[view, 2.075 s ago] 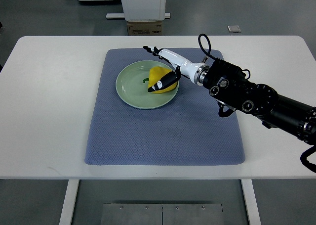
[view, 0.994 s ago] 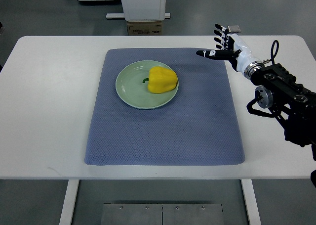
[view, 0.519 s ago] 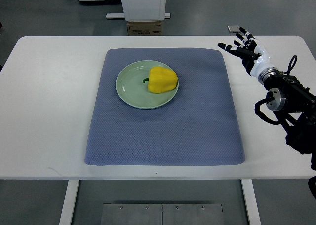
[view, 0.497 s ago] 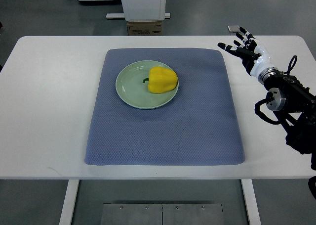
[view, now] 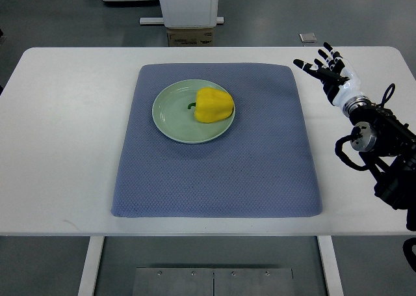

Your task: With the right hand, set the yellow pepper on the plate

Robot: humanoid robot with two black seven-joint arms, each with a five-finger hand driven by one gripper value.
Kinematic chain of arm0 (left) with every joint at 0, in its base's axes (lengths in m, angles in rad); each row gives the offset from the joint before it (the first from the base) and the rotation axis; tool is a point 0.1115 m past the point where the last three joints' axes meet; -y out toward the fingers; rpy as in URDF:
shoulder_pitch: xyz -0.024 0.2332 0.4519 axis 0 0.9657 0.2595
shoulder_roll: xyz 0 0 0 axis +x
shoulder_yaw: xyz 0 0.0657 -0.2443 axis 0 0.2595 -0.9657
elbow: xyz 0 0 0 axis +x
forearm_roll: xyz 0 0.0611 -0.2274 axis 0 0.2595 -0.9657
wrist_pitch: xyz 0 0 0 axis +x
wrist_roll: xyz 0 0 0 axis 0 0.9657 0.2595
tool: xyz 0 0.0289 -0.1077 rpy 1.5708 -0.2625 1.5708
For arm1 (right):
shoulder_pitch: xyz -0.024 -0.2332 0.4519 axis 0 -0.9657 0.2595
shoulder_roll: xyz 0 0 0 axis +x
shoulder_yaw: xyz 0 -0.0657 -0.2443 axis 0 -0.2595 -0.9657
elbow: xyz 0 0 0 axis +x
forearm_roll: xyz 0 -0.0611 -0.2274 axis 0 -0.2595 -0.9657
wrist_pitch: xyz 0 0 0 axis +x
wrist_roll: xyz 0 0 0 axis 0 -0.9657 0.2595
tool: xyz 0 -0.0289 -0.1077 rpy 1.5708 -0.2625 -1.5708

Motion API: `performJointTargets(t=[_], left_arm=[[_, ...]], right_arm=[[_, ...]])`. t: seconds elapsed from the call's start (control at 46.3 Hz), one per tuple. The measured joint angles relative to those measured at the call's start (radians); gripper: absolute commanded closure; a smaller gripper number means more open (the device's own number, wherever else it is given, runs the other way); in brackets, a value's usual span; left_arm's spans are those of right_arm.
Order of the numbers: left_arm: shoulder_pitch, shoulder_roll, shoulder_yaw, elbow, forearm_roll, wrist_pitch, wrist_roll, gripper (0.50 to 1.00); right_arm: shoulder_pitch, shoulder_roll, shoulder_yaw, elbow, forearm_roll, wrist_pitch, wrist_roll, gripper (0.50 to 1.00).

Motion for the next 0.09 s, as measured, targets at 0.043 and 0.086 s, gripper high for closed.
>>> performJointTargets(t=[0.043,0.086], left_arm=[[0.0,0.0,0.0,0.0,0.0,0.0,0.0,0.5],[0.0,0.0,0.0,0.0,0.0,0.0,0.0,0.5]], right_arm=[[-0.001,0.001,0.0,0.0,0.0,0.0,0.0,0.5],[-0.002,0.001,-0.001,-0.001,0.0,-0.001,0.0,0.5]])
